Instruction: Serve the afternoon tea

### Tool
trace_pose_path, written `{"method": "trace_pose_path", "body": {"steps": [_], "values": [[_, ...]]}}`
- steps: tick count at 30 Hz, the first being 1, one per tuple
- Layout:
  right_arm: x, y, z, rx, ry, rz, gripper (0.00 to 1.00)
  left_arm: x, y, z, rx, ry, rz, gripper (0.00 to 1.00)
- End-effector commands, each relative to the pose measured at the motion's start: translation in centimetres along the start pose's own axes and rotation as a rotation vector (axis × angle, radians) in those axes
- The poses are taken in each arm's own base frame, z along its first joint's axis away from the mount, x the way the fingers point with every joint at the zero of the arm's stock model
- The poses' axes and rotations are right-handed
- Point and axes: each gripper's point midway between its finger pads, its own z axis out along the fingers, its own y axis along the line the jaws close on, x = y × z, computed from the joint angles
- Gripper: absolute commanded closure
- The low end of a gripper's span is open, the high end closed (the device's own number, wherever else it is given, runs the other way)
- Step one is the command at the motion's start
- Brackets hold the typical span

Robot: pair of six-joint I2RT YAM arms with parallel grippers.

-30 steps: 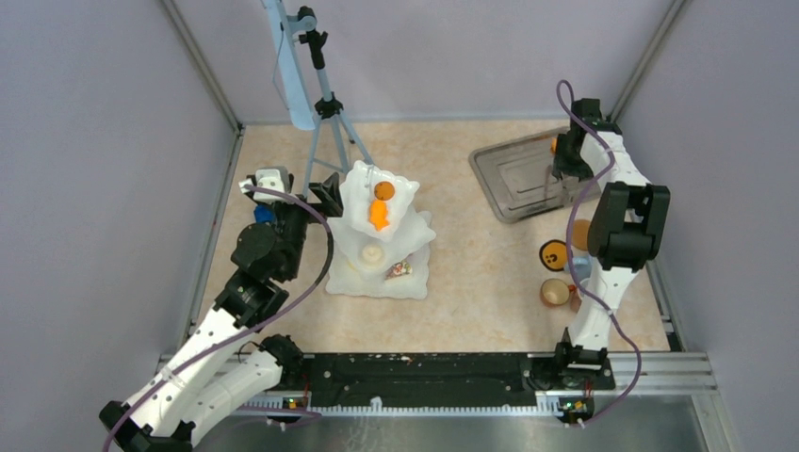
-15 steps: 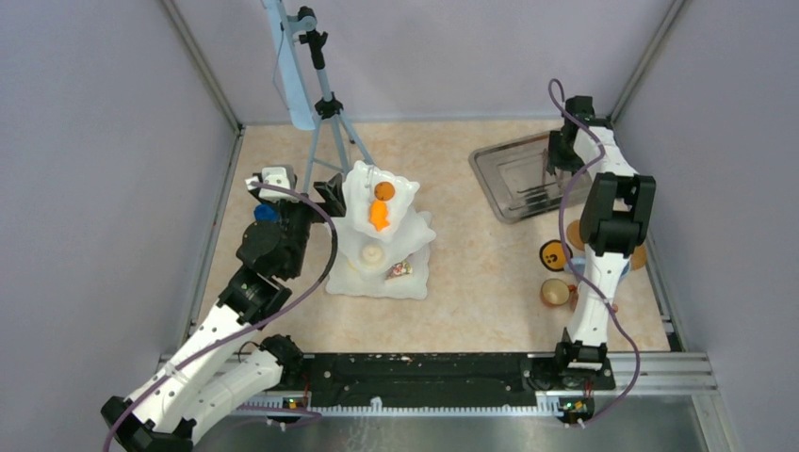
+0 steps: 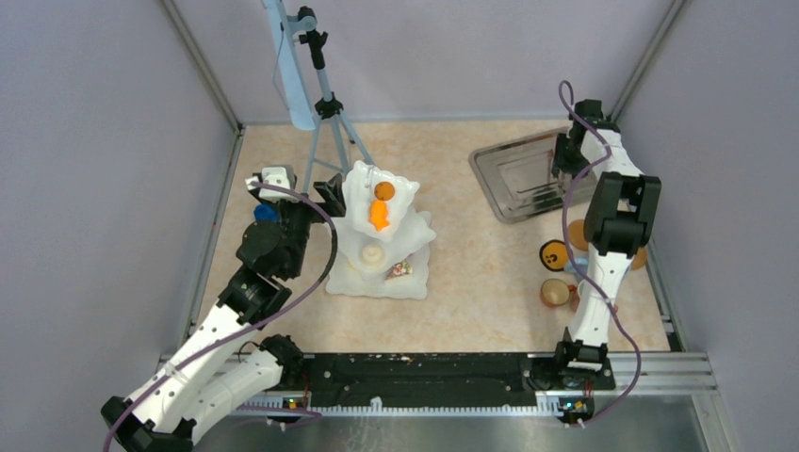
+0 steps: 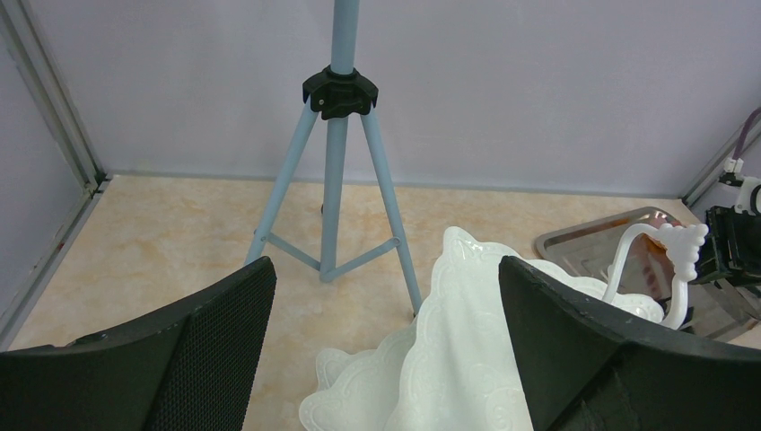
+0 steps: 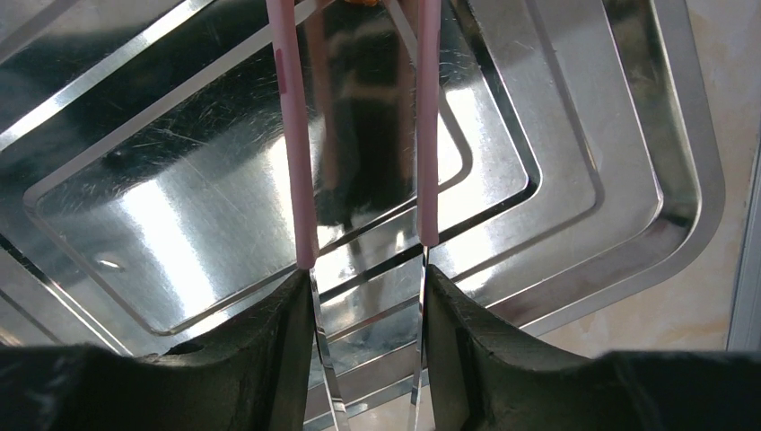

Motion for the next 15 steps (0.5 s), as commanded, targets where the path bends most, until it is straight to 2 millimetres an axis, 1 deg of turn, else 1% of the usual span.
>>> {"method": "trace_pose_path", "body": {"steps": [1, 5, 7, 11, 13, 14, 15], "values": [[-2.2, 1.0, -2.4, -0.067, -0.081, 0.034, 0.68, -1.7, -0.1, -0.1, 0.002, -0.046, -0.027, 0.01], [-2.5, 1.8, -5.0, -0.118, -0.129, 0.065, 0.76, -1.9, 0.1, -0.1, -0.003, -0.051, -0.024, 0.01], [-2.1, 1.9, -6.6, -0.133, -0.152, 0.086, 0.79, -2.0, 0.2, -0.2, -0.005, -0.054, -0.022, 0.01], [0.6, 2.9, -10.0, -0.207, -0.193, 0.15, 0.87, -2.5, 0.4, -0.4, -0.012, -0.067, -0.026, 0.01], [2.8, 3.8, -10.9, -0.263, -0.181, 0.176, 0.92, -2.6, 0.4, -0.5, -0.012, -0.07, -0.028, 0.01], [3.8, 4.5, -11.6, -0.308, -0.179, 0.182, 0.93, -2.6, 0.4, -0.5, -0.012, -0.071, -0.028, 0.01], [4.7, 4.7, -12.1, -0.323, -0.183, 0.194, 0.94, -2.6, 0.5, -0.5, -0.013, -0.072, -0.029, 0.01]]}}
